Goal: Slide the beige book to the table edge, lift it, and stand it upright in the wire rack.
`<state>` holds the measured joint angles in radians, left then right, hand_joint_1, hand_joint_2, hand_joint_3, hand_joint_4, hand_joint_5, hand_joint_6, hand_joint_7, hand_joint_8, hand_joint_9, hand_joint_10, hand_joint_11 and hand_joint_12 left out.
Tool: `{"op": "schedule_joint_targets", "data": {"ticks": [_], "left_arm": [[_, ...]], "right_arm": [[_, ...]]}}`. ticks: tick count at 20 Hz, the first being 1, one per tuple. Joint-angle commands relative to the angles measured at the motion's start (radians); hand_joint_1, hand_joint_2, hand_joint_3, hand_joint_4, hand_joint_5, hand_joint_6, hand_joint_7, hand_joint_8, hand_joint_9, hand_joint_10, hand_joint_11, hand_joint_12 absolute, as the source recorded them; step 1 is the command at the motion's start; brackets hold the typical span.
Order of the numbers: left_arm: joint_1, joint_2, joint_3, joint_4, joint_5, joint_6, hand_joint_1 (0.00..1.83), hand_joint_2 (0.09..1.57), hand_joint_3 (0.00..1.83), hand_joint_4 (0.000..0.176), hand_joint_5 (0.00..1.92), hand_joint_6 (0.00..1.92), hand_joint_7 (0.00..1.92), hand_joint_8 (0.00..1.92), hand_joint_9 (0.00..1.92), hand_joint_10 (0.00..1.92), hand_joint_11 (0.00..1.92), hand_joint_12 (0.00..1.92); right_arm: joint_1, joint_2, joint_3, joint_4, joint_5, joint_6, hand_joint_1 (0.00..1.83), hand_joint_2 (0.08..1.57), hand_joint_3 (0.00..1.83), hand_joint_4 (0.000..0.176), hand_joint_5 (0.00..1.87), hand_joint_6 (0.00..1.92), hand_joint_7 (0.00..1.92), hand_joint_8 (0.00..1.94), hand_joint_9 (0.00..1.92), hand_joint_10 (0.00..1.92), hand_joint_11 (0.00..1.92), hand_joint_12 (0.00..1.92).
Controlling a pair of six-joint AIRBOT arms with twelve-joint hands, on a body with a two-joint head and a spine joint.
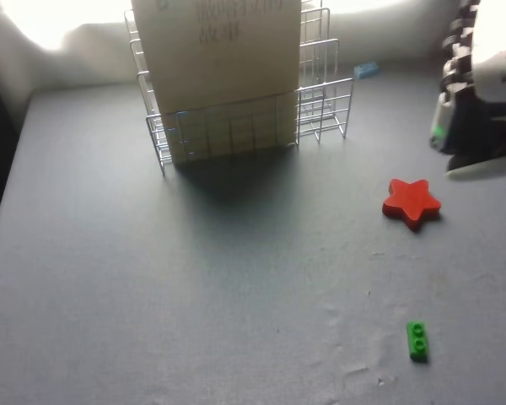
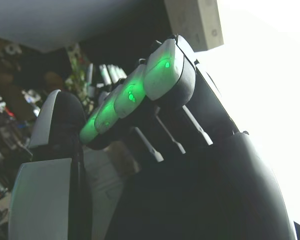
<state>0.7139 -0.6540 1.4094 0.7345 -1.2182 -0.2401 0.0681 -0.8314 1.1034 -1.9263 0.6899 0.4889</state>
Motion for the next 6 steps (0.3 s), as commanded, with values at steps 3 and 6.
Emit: {"op": "schedule_joint_targets", "data": {"ticks": [3, 6], "left_arm": [[-0.013, 0.015, 0.004, -0.081, -0.067, 0.014, 0.85, 1.30, 0.00, 0.000, 1.31, 1.92, 1.39, 1.92, 1.40, 1.92, 1.39, 1.92], [-0.009, 0.016, 0.010, -0.078, -0.077, 0.037, 0.84, 1.30, 0.00, 0.000, 1.29, 1.92, 1.38, 1.92, 1.39, 1.92, 1.39, 1.92]], "right_arm": [[-0.003, -0.003, 0.005, 0.115, 0.036, -0.094, 0.74, 1.38, 0.00, 0.176, 1.26, 1.92, 1.37, 1.94, 1.51, 1.92, 1.68, 1.92], [-0.057, -0.008, 0.005, 0.185, 0.078, -0.164, 0.75, 1.38, 0.00, 0.176, 1.26, 1.92, 1.40, 1.94, 1.53, 1.92, 1.70, 1.92]]}}
